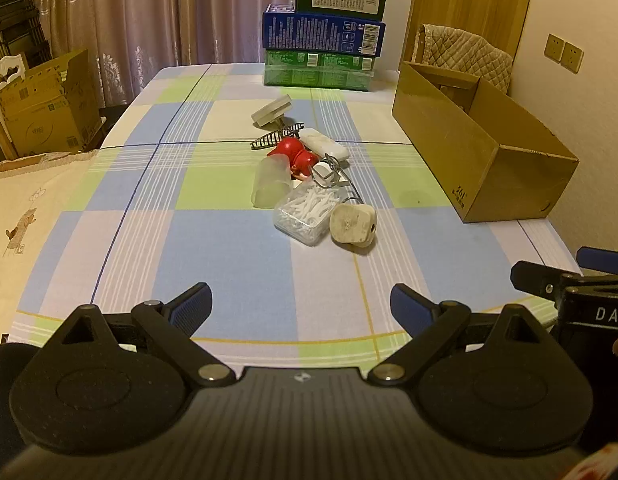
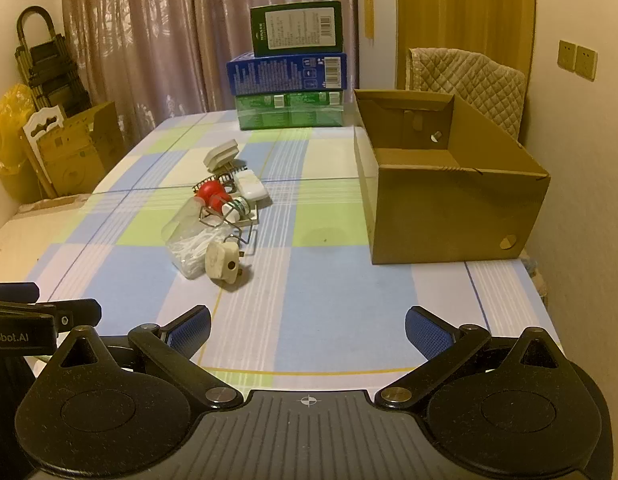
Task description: Organize rigid objects
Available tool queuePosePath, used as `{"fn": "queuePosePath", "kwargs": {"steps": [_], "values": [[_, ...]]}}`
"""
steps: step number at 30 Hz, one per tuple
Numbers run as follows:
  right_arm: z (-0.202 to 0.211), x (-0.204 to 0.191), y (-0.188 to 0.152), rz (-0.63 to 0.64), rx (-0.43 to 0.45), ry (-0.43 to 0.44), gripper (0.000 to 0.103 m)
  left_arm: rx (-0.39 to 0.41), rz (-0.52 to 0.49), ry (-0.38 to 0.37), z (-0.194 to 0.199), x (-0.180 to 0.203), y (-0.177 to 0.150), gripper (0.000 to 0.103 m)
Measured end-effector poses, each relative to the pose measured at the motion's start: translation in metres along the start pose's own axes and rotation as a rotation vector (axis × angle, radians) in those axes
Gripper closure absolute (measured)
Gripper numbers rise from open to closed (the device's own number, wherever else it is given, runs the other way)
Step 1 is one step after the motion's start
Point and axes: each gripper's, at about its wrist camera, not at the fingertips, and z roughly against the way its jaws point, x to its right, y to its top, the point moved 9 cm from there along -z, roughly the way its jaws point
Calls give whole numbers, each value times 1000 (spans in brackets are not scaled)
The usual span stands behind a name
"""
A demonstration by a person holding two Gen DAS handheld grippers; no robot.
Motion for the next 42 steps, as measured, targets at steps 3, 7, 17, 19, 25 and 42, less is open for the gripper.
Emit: {"fn": "queuePosePath", "kwargs": {"steps": [3, 7, 17, 19, 25, 42], "values": [[0, 0, 0, 1, 0, 0, 2, 0, 1, 0, 0, 0, 0, 9], [0, 0, 1, 2, 0, -2, 2, 0, 2, -1, 0, 0, -1, 9], [1, -1, 1, 6, 3, -3, 2, 0, 7, -5, 0, -1, -1, 9], [1, 0, 2, 6, 3, -4, 2, 1, 6, -4, 0, -1, -1, 9], [2, -1, 2, 5, 3, -3, 2, 0, 7, -1, 0, -3, -2, 9], [2, -4, 3, 15, 7, -4, 2, 3, 12, -1, 2, -4, 1, 9]]}}
